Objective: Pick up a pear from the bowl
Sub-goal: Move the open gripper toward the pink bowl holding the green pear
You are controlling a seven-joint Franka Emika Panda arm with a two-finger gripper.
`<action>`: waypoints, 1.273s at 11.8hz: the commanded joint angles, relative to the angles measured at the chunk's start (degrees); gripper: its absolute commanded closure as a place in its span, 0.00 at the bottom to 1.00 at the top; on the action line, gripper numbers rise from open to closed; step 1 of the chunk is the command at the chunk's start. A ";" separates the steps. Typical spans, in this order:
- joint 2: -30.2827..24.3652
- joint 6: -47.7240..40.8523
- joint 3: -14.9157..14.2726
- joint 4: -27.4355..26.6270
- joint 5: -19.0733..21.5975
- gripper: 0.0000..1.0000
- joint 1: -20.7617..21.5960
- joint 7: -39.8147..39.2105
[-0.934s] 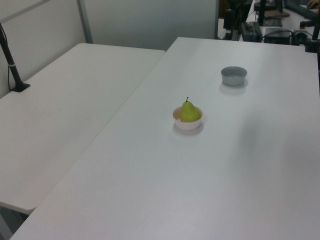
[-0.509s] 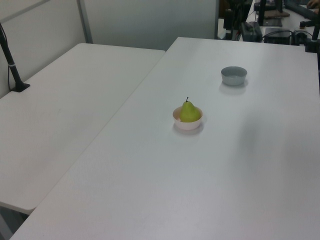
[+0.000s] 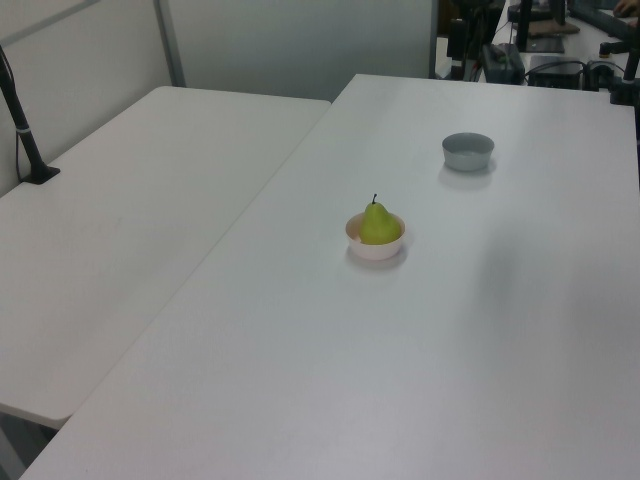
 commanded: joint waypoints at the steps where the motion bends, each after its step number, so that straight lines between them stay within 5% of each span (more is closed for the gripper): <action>1: -1.14 -1.05 -1.04 -1.29 0.93 0.00 0.85 -1.23; 8: 3.15 0.00 -0.25 0.99 1.02 0.00 1.20 -1.76; 15: 10.45 11.31 2.30 1.97 0.41 0.00 4.71 -1.23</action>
